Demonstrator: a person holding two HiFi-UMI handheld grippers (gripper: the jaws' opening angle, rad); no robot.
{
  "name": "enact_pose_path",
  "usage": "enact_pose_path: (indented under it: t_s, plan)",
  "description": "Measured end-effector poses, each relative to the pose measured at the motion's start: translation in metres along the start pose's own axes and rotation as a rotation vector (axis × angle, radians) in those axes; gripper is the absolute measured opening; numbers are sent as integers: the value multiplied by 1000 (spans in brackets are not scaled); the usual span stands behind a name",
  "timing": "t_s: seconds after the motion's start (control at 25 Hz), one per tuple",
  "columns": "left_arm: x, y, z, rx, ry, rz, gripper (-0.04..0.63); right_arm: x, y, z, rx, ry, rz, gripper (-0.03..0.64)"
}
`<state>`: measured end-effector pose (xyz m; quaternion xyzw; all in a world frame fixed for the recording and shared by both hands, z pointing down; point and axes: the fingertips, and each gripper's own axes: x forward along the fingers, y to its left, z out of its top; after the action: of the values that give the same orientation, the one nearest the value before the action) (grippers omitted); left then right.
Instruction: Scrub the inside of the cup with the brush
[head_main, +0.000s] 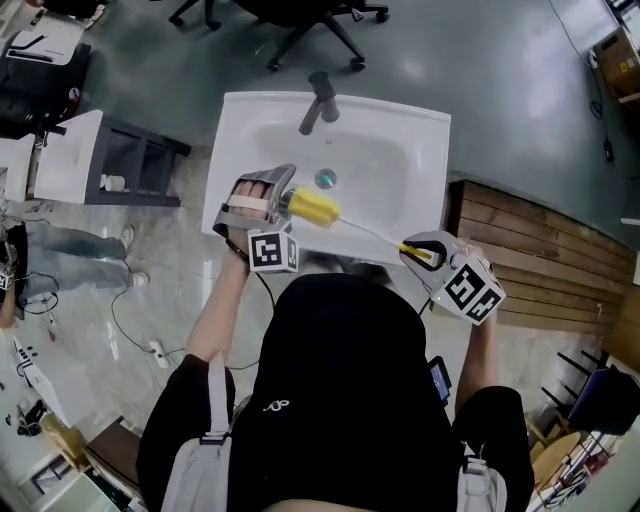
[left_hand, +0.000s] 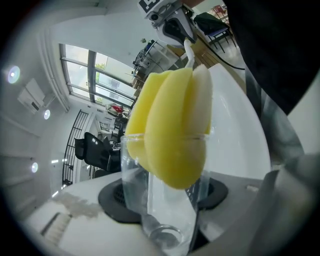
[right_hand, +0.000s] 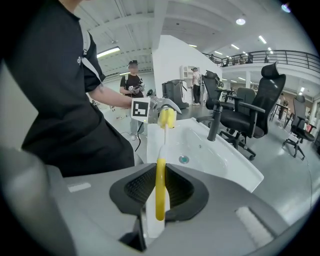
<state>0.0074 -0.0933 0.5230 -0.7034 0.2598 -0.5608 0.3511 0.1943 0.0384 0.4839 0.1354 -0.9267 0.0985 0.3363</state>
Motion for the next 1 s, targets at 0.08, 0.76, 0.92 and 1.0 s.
enact_pose_path:
  t_s: [0.08,0.76,0.92,1.0]
  plan:
    - [0,2,4,13,-4,1,265,-1,-2,0,-7,4,-5,53]
    - [0,-4,12,136,35,-36,265,5,-18,19,-93,30,-25,52]
    - [-1,-3,8,152,53,-31,265,9,-19,26,-106,16,-27,52]
    - [-1,-3,7,153,59,-31,265,12,-19,28,-104,7,-20,52]
